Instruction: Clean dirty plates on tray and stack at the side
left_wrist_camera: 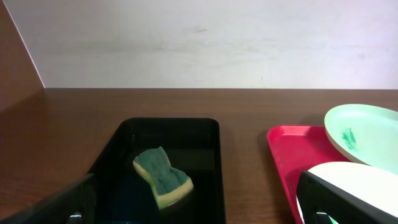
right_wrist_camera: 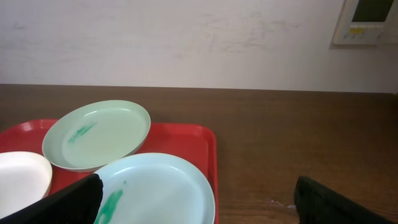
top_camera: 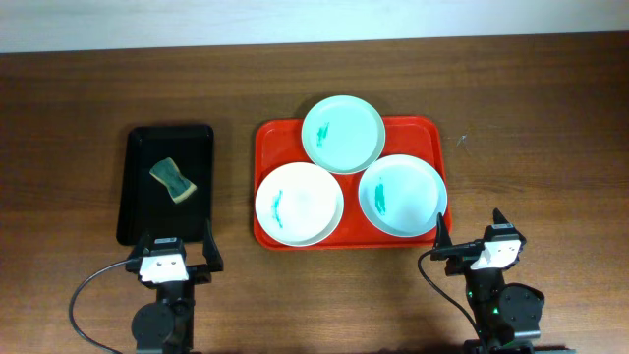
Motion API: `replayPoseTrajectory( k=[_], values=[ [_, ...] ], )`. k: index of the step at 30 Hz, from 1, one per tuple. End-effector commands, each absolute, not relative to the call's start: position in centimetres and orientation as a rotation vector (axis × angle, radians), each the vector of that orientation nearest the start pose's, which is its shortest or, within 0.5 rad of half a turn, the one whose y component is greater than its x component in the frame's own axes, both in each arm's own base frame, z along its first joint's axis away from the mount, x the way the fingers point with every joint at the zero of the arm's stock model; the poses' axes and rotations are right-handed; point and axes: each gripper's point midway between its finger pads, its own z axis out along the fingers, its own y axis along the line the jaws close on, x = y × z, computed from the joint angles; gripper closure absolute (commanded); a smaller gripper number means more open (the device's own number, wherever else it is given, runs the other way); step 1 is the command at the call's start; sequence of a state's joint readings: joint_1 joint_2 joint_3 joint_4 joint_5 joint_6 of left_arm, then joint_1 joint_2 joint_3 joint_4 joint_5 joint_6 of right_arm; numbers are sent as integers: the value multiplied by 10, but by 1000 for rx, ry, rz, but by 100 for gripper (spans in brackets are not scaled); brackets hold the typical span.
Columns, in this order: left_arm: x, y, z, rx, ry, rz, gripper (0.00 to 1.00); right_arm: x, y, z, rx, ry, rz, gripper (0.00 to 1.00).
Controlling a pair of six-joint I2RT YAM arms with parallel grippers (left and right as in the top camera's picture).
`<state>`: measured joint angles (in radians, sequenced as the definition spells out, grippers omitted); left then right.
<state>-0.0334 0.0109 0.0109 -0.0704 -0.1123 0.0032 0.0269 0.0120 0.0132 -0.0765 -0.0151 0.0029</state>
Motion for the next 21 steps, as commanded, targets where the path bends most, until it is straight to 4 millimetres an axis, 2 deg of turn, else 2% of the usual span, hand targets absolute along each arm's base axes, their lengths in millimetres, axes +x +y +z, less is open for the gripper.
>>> replayPoseTrajectory(
  k=[1, 21],
  values=[
    [245, 13, 159, -75, 1639, 73, 1, 246, 9, 156, -26, 1649, 35, 1],
    [245, 18, 160, -95, 1635, 94, 1, 246, 9, 156, -26, 1649, 35, 1]
  ],
)
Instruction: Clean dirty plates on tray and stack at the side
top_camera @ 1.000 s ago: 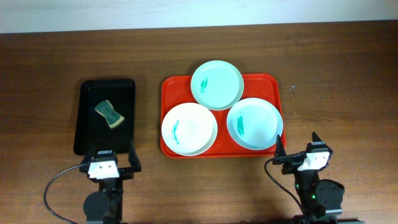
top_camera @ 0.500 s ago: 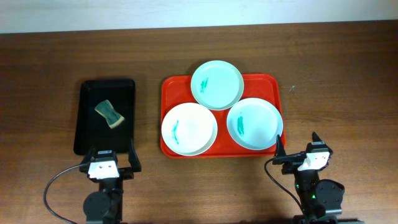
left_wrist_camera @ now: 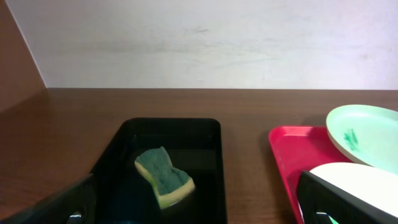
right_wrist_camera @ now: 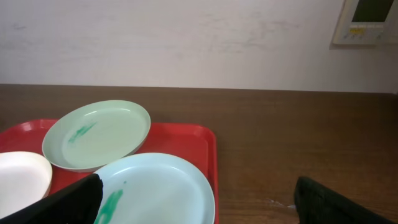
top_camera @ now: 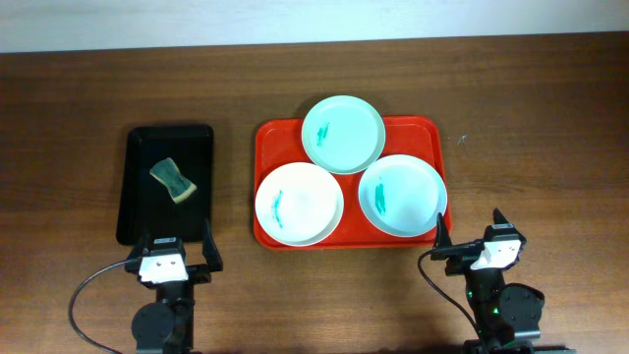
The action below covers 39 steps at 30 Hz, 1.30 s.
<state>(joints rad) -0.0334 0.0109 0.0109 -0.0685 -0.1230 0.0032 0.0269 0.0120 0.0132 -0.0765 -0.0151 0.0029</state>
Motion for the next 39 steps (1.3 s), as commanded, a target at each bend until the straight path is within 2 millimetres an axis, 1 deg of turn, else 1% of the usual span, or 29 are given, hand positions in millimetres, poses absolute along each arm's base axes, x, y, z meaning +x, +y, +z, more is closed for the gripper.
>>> replayPoseTrajectory(
  k=[1, 4, 5, 6, 7, 9, 10, 11, 12, 13, 15, 16, 17, 18, 20, 22, 24, 25, 26, 28, 29, 30, 31, 33, 34, 35, 38, 39],
  values=[
    [245, 18, 160, -95, 1635, 94, 1, 246, 9, 156, -26, 1649, 35, 1],
    [245, 18, 160, -95, 1635, 94, 1, 246, 9, 156, -26, 1649, 35, 1],
    [245, 15, 160, -89, 1634, 70, 1, 246, 9, 156, -26, 1649, 35, 1],
    [246, 2, 160, -58, 1636, -12, 1, 246, 9, 156, -25, 1649, 35, 1],
    [243, -33, 160, 33, 1642, -244, 1, 246, 9, 156, -26, 1649, 35, 1],
    [230, -75, 165, 163, 1632, -520, 1, 246, 9, 156, -26, 1649, 35, 1],
    [221, -93, 167, 231, 1627, -631, 1, 246, 9, 156, -26, 1649, 35, 1],
    [212, -106, 170, 292, 1615, -716, 1, 246, 9, 156, -26, 1649, 35, 1],
    [205, -115, 179, 357, 1572, -769, 1, 246, 9, 156, -26, 1649, 35, 1],
    [201, -119, 186, 393, 1536, -783, 1, 246, 9, 156, -25, 1649, 35, 1],
    [196, -121, 210, 443, 1423, -763, 1, 246, 9, 156, -26, 1649, 35, 1],
    [193, -121, 226, 461, 1348, -746, 1, 246, 9, 156, -26, 1649, 35, 1],
    [186, -120, 248, 486, 1245, -714, 1, 246, 9, 156, -26, 1649, 35, 1],
    [181, -119, 265, 497, 1163, -681, 1, 246, 9, 156, -26, 1649, 35, 1],
    [173, -107, 302, 454, 1033, -603, 1, 246, 9, 156, -26, 1649, 35, 1],
    [174, -93, 326, 370, 1008, -552, 1, 246, 9, 156, -26, 1649, 35, 1],
    [182, -80, 344, 284, 1068, -506, 1, 246, 9, 156, -26, 1649, 35, 1],
    [186, -79, 349, 282, 1115, -480, 1, 246, 9, 156, -26, 1649, 35, 1],
    [194, -78, 351, 290, 1193, -447, 1, 246, 9, 156, -26, 1649, 35, 1],
    [211, -79, 343, 311, 1366, -413, 1, 246, 9, 156, -26, 1649, 35, 1],
    [226, -80, 328, 324, 1524, -405, 1, 246, 9, 156, -26, 1649, 35, 1],
    [236, -81, 315, 331, 1647, -413, 1, 246, 9, 156, -26, 1649, 35, 1],
    [241, -86, 305, 341, 1737, -456, 1, 246, 9, 156, -26, 1649, 35, 2],
    [246, -100, 288, 379, 1886, -583, 1, 246, 9, 156, -26, 1649, 35, 1],
    [250, -102, 281, 372, 1944, -609, 1, 246, 9, 156, -26, 1649, 35, 2],
    [259, -101, 276, 360, 1984, -612, 1, 246, 9, 156, -26, 1649, 35, 2],
    [289, -89, 264, 270, 2084, -555, 1, 246, 9, 156, -26, 1649, 35, 1],
    [301, -77, 259, 148, 2151, -512, 1, 246, 9, 156, -26, 1649, 35, 1]
  ],
)
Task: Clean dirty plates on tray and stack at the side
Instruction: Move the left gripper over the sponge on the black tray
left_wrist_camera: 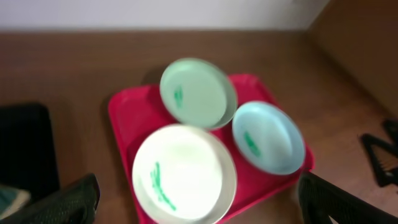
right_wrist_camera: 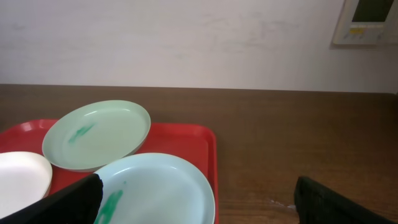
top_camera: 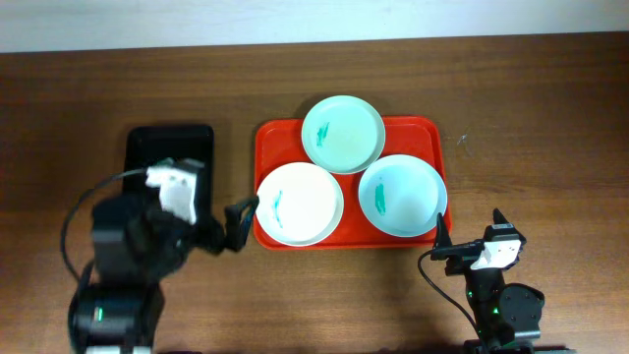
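Three plates smeared with green lie on the red tray [top_camera: 432, 128]: a green plate [top_camera: 342, 134] at the back, a white plate [top_camera: 299, 204] front left and a light blue plate [top_camera: 402, 195] front right. My left gripper [top_camera: 224, 221] hangs open above the table between the black tray and the red tray, nothing between its fingers. Its wrist view looks down on the white plate [left_wrist_camera: 183, 174], green plate [left_wrist_camera: 196, 93] and blue plate [left_wrist_camera: 267, 137]. My right gripper [top_camera: 469, 228] rests open at the front right, facing the blue plate [right_wrist_camera: 155, 186]. The left arm hides the sponge from overhead.
A black tray [top_camera: 167, 138] lies left of the red tray, its front half under my left arm. Brown tabletop surrounds both trays, with a white wall behind. The black tray's corner [left_wrist_camera: 25, 137] shows at the left of the left wrist view.
My left arm has risen from its rest at the front left. It now hangs over the black tray, its open gripper turned down toward the red tray. The right arm and plates are unchanged.
At both earlier moments the two arms rested at the table's front edge, grippers open, the sponge lying in the black tray and three smeared plates on the red tray. Now only the left arm has lifted and covers the sponge from above.
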Motion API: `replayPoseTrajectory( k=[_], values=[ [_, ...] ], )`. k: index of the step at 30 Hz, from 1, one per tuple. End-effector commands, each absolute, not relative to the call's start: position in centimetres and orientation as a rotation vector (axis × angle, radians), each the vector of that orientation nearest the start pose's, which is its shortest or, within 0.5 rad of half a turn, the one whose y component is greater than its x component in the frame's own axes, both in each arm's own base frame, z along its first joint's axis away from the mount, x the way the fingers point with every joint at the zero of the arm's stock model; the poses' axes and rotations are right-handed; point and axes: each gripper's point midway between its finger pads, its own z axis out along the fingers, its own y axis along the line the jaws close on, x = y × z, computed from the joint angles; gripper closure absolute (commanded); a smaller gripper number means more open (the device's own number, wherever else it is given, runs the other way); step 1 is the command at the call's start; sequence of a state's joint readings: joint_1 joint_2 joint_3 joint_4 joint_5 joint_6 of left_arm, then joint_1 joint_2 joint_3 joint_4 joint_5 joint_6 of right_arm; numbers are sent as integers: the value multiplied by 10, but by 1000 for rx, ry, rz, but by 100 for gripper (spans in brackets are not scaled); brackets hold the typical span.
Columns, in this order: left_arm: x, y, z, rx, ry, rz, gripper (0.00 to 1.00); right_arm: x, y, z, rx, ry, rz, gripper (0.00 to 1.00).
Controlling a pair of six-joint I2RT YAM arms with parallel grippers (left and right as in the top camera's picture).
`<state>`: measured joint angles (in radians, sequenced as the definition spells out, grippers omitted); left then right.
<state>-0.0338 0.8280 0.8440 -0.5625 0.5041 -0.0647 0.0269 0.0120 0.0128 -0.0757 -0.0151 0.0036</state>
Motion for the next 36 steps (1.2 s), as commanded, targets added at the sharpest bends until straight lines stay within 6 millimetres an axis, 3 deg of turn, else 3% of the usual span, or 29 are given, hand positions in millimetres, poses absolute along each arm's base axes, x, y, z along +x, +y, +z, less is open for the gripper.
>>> replayPoseTrajectory(
  k=[1, 5, 11, 16, 18, 25, 29, 36],
  values=[
    [309, -67, 254, 53, 2205, -468, 1, 246, 9, 156, -26, 1649, 35, 1],
    [336, -26, 234, -150, 2428, -200, 1, 246, 9, 156, -26, 1649, 35, 1],
    [377, 7, 193, -259, 2508, 3, 1, 246, 9, 156, -26, 1649, 35, 1],
    [389, 64, 153, -871, 2437, 52, 1, 246, 9, 156, -26, 1649, 35, 1],
    [397, 74, 137, -981, 2415, 20, 1, 246, 9, 156, -26, 1649, 35, 1],
    [416, 84, 78, -1017, 2481, 54, 3, 246, 9, 156, -26, 1649, 35, 1],
    [432, 87, 47, -914, 2524, 81, 3, 246, 9, 156, -26, 1649, 35, 1],
    [445, 92, 27, -917, 2502, 97, 7, 246, 9, 156, -26, 1649, 35, 1]
  ],
)
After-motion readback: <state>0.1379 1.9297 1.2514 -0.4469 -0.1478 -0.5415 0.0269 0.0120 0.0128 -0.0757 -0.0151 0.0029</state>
